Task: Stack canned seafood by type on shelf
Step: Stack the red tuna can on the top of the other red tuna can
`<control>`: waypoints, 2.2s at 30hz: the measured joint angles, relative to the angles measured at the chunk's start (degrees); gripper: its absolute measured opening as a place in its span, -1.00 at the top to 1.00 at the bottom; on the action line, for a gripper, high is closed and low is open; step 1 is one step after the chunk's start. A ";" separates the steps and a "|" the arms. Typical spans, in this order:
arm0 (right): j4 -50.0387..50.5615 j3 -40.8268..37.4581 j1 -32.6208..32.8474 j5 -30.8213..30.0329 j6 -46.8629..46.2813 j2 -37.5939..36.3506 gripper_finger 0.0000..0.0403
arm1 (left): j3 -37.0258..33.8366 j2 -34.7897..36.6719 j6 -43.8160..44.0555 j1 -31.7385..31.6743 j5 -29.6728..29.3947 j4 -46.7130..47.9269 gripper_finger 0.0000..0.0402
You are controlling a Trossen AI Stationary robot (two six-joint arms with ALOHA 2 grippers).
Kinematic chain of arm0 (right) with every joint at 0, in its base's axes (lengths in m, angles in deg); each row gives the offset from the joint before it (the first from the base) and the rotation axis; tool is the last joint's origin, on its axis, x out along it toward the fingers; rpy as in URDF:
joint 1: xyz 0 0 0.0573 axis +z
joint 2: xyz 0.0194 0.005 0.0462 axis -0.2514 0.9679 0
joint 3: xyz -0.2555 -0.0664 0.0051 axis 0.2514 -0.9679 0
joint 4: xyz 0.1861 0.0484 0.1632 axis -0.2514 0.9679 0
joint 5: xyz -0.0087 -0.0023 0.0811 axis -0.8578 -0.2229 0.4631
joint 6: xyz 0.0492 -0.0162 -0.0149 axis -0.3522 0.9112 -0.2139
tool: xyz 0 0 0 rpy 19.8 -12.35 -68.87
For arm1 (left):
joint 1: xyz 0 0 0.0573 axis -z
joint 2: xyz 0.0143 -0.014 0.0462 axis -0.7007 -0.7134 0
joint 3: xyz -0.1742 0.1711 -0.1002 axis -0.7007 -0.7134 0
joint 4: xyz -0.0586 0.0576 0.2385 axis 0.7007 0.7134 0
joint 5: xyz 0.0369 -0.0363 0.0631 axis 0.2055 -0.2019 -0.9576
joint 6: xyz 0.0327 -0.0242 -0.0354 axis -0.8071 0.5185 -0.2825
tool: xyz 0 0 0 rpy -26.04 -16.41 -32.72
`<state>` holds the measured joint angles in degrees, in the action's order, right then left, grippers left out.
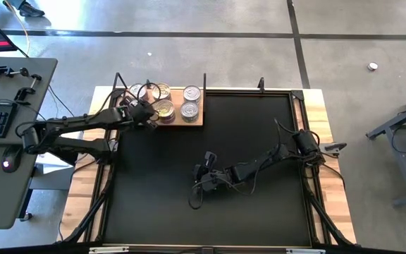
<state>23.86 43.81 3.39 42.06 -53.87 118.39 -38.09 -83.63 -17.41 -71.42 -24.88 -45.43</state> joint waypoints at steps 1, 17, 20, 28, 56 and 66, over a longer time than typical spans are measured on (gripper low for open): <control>0.00 0.00 0.01 0.00 0.04 0.00 1.00 | -0.03 -0.02 0.00 -0.07 0.04 0.28 1.00; 0.00 0.00 0.01 0.00 0.05 0.00 1.00 | -0.20 3.58 1.04 -0.05 0.17 2.04 0.96; 0.00 0.00 0.01 -0.02 0.05 0.00 1.00 | -0.20 5.71 2.11 -0.05 -0.88 2.65 0.91; 0.02 0.00 0.01 -0.02 0.05 0.00 1.00 | -0.20 9.36 2.85 -0.05 -3.06 2.84 0.66; 0.02 0.00 0.01 -0.02 0.03 0.00 1.00 | -0.11 9.73 -34.43 9.26 9.88 16.64 0.21; 0.03 0.00 0.01 -0.02 0.05 0.00 1.00 | -0.11 9.57 -50.99 14.37 1.45 14.18 0.00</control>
<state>23.88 43.81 3.40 42.04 -53.83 118.39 -38.20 -74.05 -68.40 -57.04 -23.44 -31.25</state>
